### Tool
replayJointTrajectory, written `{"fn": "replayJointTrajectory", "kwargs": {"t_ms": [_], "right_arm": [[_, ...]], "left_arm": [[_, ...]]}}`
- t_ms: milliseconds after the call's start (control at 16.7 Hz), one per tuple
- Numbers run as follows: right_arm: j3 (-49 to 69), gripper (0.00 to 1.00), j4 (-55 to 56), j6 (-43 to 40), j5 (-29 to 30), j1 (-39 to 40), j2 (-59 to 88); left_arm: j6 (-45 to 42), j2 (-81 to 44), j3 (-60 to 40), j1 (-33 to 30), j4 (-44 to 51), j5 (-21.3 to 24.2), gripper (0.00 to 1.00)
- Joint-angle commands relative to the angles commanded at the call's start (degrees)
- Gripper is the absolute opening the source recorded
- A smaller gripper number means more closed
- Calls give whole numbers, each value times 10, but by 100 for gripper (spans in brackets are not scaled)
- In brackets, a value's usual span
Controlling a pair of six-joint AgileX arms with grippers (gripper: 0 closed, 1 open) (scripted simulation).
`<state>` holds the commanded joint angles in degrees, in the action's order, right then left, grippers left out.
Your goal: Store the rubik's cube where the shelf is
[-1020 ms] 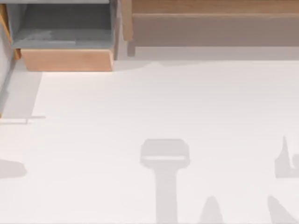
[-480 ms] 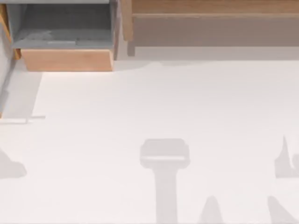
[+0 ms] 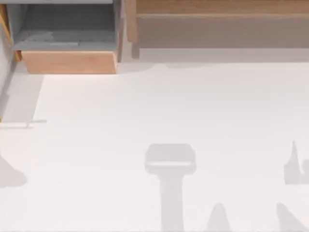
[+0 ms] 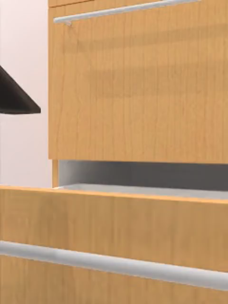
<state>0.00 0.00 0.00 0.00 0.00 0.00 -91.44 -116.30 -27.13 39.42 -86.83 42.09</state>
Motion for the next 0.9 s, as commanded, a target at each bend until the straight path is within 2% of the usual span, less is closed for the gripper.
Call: {"fn": "replayJointTrajectory", "kwargs": {"t_ms": [240, 540, 900], "right_arm": [[0, 100, 0, 0, 0, 0, 0], [0, 100, 0, 0, 0, 0, 0], [0, 100, 0, 0, 0, 0, 0]], "left_arm": [[-1, 10, 28, 22, -16, 22, 100], [0, 7, 24, 22, -16, 21, 100], [61, -12, -56, 80, 0, 10, 100]]}}
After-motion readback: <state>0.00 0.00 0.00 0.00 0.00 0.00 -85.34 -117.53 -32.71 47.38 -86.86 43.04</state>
